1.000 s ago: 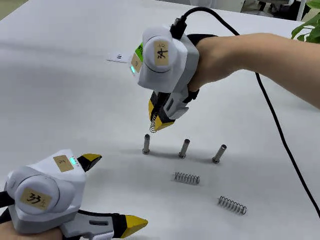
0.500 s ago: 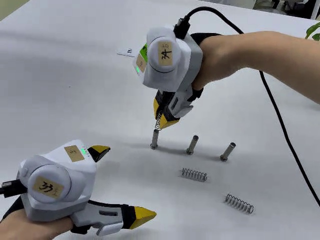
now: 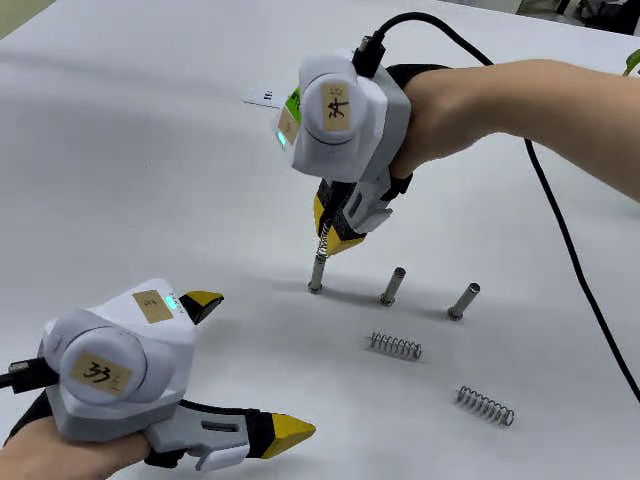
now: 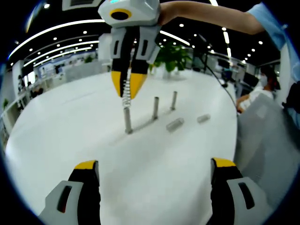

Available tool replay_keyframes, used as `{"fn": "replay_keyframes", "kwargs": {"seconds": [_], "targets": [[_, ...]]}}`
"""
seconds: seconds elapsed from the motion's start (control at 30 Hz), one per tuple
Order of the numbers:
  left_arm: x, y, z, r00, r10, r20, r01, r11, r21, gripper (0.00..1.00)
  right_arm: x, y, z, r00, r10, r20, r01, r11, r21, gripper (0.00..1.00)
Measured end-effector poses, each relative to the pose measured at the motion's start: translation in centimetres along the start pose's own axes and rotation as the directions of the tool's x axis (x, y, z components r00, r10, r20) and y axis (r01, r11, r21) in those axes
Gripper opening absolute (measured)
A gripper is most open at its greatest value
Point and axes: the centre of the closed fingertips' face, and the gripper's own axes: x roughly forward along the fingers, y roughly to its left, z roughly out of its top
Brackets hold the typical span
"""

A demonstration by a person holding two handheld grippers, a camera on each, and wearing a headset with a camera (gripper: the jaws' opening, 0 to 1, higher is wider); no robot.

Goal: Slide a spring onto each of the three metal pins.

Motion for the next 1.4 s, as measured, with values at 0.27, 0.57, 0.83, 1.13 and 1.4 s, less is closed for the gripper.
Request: {"fn": "replay_keyframes", "kwargs": {"seconds": [0.27, 0.57, 0.83, 1.13, 1.4], "targets": [[0.0, -0.1, -0.2, 1.0000, -0.005, -0.003, 0.005, 1.000, -0.005, 1.00, 0.3, 0.1, 0.2, 1.0000, 0.006, -0.004, -0.006, 1.000, -0.004, 0.12], [-0.1, -0.1, -0.5, 0.9999, -0.008, -0.009, 0.008, 1.000, -0.012, 1.00, 0.6, -0.2, -0.1, 0.9998, 0.009, -0.015, -0.009, 1.000, -0.007, 0.12], [-0.1, 0.0, -0.6, 0.9999, -0.007, -0.010, 0.007, 1.000, -0.017, 1.00, 1.2, -0.1, -0.2, 0.9994, 0.014, -0.030, -0.015, 1.000, -0.017, 0.12], [-0.2, 0.1, -1.0, 0.9999, -0.005, -0.012, 0.005, 1.000, -0.025, 1.00, 2.4, 0.0, -0.1, 0.9988, 0.026, -0.041, -0.027, 0.999, -0.028, 0.12], [-0.4, 0.2, -1.3, 0.9999, -0.004, -0.015, 0.003, 0.999, -0.035, 1.00, 3.5, 0.1, -0.2, 0.9981, 0.037, -0.049, -0.038, 0.999, -0.027, 0.12]]}}
